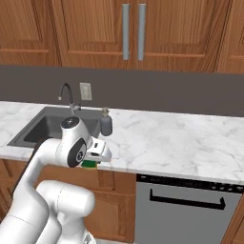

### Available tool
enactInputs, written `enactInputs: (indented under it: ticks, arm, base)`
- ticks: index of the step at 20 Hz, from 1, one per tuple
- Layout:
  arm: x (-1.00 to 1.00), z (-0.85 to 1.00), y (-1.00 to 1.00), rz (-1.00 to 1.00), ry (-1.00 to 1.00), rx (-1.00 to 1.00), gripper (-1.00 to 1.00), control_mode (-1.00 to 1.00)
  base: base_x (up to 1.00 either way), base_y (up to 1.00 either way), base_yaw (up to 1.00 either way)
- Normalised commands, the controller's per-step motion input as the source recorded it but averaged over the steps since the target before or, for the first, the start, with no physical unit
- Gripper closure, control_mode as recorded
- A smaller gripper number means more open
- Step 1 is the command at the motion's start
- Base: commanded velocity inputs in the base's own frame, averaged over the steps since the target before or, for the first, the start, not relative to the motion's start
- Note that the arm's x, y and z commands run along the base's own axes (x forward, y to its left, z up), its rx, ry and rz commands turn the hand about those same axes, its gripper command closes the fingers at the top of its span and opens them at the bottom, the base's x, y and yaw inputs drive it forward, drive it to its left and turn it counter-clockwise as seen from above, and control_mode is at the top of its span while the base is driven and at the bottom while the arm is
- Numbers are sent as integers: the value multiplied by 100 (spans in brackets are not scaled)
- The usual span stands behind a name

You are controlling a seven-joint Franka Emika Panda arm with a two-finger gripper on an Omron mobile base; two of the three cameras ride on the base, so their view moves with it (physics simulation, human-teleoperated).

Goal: Restock the sink supplies by placing the sponge and soap dispenser on the counter and next to the sink. Make sure the soap dispenser is upright.

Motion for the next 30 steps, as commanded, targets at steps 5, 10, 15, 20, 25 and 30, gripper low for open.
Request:
enactInputs:
  ticks: [5,10,15,20,25,30]
  arm:
    - [21,-3,11,0,0,0,100,-100]
    - [89,-2,32,0,5,0,100,-100]
    - [96,-4,40,0,11,0,100,-100]
    - [63,-18,6,0,5,0,100,-100]
    - [23,-29,0,0,1,0,100,-100]
    - [0,-25,0,0,0,0,100,-100]
  base:
    - [16,13,0]
    - [0,0,0]
    - [0,0,0]
    - [0,0,0]
    - [0,0,0]
    - [0,0,0]
